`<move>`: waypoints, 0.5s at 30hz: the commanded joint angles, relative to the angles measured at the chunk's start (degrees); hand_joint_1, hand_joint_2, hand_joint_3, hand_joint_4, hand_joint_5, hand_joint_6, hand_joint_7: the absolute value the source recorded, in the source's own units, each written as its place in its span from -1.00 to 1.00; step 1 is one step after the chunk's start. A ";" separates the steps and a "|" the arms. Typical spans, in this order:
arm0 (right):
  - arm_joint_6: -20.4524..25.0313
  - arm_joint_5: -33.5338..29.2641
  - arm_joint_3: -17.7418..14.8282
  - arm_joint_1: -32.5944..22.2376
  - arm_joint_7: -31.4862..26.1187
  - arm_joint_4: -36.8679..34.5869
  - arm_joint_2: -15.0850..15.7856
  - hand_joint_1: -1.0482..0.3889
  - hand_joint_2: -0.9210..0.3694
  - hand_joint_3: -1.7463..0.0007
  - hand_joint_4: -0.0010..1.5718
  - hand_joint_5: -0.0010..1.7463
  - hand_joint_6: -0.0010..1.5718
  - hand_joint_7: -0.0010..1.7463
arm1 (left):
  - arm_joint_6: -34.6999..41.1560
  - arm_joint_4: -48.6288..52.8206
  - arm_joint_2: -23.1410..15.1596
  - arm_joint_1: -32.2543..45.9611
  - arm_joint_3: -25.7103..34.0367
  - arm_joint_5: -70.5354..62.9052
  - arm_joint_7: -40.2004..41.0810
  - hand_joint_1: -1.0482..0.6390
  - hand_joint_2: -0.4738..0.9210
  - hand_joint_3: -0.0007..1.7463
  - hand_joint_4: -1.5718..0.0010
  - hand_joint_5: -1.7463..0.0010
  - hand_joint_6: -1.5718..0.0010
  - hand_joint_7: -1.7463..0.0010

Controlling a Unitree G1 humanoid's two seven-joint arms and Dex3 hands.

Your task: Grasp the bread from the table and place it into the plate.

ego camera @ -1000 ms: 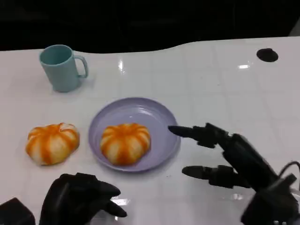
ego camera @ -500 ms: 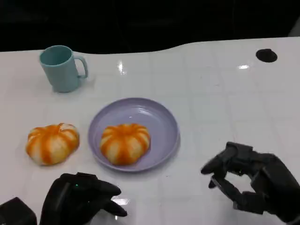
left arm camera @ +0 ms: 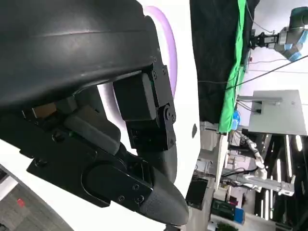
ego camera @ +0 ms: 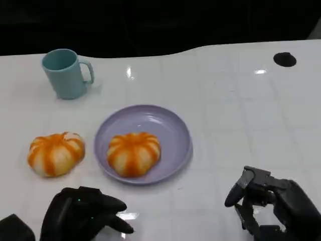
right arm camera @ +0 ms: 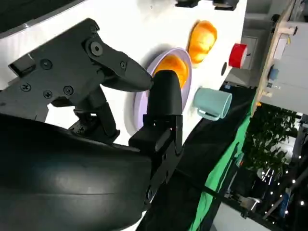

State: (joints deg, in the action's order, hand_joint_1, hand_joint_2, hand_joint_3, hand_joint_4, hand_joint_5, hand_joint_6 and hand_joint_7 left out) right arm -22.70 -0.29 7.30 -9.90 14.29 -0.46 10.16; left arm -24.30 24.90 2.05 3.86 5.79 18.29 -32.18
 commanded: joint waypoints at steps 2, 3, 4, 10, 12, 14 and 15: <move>-4.42 -0.43 -0.69 1.69 0.34 -4.69 0.31 0.22 -0.29 -0.48 0.09 1.00 -0.14 0.84 | -0.75 -0.08 -1.26 0.41 0.02 -0.16 -0.56 -1.00 0.78 -1.00 -1.00 0.59 -1.00 0.82; -5.37 -0.67 -0.66 2.10 0.27 -5.86 0.28 0.21 -0.28 -0.48 0.08 1.00 -0.13 0.83 | -0.71 -0.05 -1.29 0.40 0.01 -0.04 -0.70 -1.00 0.78 -1.00 -1.00 0.59 -1.00 0.82; -6.14 -0.82 -0.65 2.47 0.21 -6.84 0.24 0.21 -0.28 -0.48 0.07 1.00 -0.13 0.83 | -0.47 -0.10 -1.26 0.40 0.03 0.16 -0.78 -1.00 0.78 -1.00 -1.00 0.59 -1.00 0.83; -8.54 -0.76 -0.63 3.72 0.28 -9.73 0.10 0.21 -0.26 -0.49 0.10 1.00 -0.12 0.81 | 0.33 -0.18 -1.05 0.29 0.16 0.85 -1.15 -1.00 0.77 -1.00 -1.00 0.59 -1.00 0.84; -8.97 -0.71 -0.67 4.05 0.33 -10.45 0.11 0.21 -0.26 -0.50 0.10 1.00 -0.12 0.80 | 0.44 -0.16 -0.99 0.22 0.19 0.79 -1.00 -1.00 0.77 -0.99 -1.00 0.59 -1.00 0.84; -9.23 -0.55 -0.73 4.29 0.40 -11.04 0.10 0.20 -0.26 -0.50 0.11 1.00 -0.12 0.80 | 0.35 -0.04 -0.97 0.12 0.23 0.56 -0.70 -1.00 0.77 -0.99 -1.00 0.59 -1.00 0.84; -9.15 -0.44 -0.74 4.32 0.45 -11.16 0.08 0.20 -0.26 -0.50 0.11 1.00 -0.12 0.80 | 0.15 0.10 -0.98 0.04 0.25 0.42 -0.62 -1.00 0.77 -0.99 -1.00 0.59 -1.00 0.84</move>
State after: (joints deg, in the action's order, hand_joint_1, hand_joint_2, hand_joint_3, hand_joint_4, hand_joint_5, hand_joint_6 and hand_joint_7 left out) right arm -31.02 -0.73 7.10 -6.13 14.45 -10.74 9.96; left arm -24.15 24.90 1.78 3.90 5.80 18.63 -32.93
